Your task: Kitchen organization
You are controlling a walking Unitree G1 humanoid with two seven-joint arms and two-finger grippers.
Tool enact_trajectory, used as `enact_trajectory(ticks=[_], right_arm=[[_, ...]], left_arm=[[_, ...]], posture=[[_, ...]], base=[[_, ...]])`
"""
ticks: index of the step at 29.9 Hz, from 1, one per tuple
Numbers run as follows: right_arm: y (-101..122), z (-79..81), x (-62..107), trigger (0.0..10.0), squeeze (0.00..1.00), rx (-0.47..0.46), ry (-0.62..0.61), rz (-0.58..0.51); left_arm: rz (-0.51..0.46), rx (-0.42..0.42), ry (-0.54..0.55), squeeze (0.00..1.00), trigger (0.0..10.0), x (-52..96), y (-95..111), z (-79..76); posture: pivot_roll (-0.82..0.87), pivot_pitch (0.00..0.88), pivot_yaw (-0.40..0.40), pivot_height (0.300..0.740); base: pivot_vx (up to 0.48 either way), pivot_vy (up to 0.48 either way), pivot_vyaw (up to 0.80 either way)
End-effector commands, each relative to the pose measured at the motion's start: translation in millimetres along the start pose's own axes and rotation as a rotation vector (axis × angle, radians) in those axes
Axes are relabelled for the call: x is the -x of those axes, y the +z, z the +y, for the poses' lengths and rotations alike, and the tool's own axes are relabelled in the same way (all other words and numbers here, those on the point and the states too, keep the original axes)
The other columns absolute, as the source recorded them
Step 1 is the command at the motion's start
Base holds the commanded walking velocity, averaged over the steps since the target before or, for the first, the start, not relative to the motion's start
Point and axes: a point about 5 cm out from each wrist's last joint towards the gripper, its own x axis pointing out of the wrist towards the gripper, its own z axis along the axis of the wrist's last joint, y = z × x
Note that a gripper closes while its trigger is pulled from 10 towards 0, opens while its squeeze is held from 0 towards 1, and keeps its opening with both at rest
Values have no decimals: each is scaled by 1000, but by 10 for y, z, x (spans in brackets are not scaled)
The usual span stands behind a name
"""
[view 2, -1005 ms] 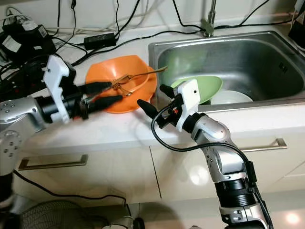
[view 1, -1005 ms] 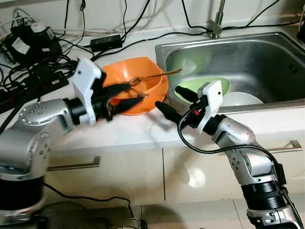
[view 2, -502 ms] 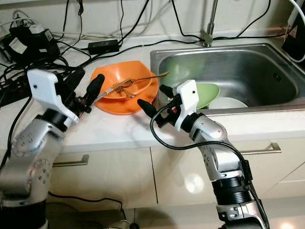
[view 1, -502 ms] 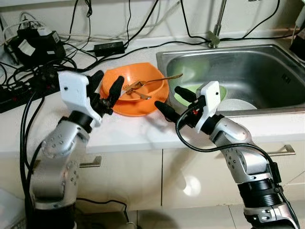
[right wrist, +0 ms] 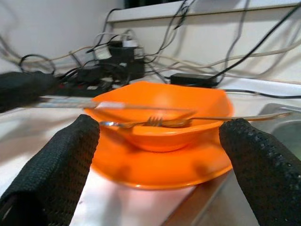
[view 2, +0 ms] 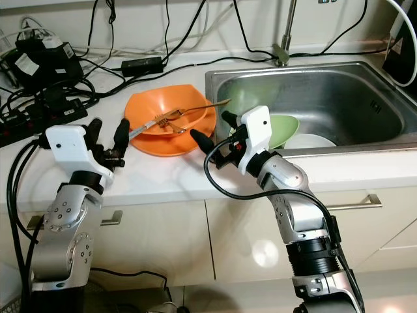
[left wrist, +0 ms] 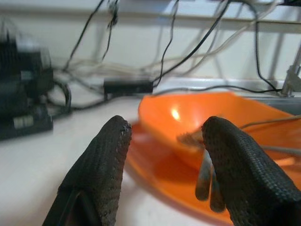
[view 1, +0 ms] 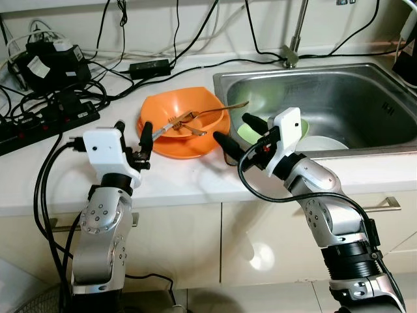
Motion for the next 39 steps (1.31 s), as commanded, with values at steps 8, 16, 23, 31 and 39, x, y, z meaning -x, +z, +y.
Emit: enact_trajectory(ticks=[8, 16, 23, 31, 39], right_arm=[[33, 35, 35, 10000, 0, 13, 48, 1], [22, 43, 40, 10000, 0, 11, 48, 3], [11, 54, 42, 10000, 0, 9, 52, 5], [3, 43, 34, 10000, 0, 10, 48, 7], [-3, 45, 21, 10000, 0, 11, 49, 8]], left_arm=[[40, 226, 19, 0, 10000, -108, -16, 17], [66, 373, -78, 0, 10000, -133, 56, -147], [110, 485, -115, 0, 10000, -117, 51, -208], [109, 538, -95, 0, 0, -102, 71, -148], [133, 603, -100, 0, 0, -101, 87, -175]], posture=[[-11, 0, 110, 740], [-8, 0, 117, 740], [-6, 0, 119, 740], [-3, 0, 116, 740], [-3, 0, 118, 740]], base=[[0, 0, 0], [0, 0, 0], [0, 0, 0], [0, 0, 0], [0, 0, 0]])
